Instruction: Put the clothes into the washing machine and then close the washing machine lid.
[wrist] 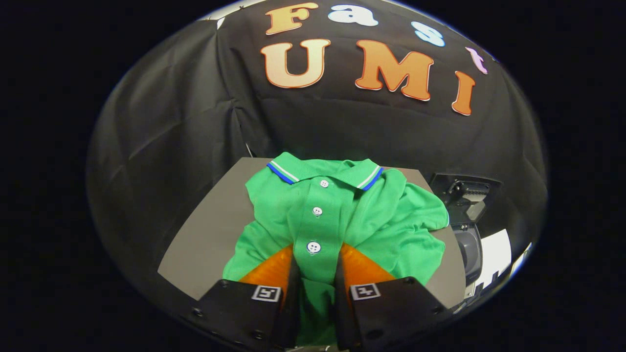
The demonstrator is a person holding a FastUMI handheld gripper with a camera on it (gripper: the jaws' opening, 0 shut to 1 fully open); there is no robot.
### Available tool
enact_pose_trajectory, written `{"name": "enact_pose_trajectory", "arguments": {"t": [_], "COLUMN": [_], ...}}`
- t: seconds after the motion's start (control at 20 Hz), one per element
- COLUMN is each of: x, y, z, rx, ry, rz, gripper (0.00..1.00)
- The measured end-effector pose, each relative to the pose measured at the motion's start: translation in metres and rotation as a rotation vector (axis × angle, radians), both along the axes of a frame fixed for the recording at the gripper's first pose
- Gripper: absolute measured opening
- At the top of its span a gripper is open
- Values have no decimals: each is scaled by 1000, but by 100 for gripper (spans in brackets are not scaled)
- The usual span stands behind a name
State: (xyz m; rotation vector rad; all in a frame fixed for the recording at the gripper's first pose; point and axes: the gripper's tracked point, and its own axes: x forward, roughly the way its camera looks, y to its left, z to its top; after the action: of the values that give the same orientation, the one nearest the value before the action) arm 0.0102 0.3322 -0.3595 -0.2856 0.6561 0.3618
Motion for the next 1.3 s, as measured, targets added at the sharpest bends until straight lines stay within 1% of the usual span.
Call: {"name": "enact_pose_trajectory", "arguments": {"t": [0.05,0.1,0.15,0.25,0.35,0.45,0.6,0.8,0.95,1.2,1.3], "x": [-1,-1,-2,0,3,-2,-4,16,22,50,61], "y": [0,0,-1,-3,-13,-20,-41,-68,-106,-175,-208], "z": [1,1,5,11,32,52,84,141,177,233,248], "rx": [0,9,36,71,72,115,218,258,290,311,320], "ry": [5,11,15,13,-9,-11,-25,-118,-170,-263,-289], "rz": [20,31,33,54,72,97,79,64,56,37,19], "gripper": [29,29,22,13,13,13,13,13,13,13,13]}}
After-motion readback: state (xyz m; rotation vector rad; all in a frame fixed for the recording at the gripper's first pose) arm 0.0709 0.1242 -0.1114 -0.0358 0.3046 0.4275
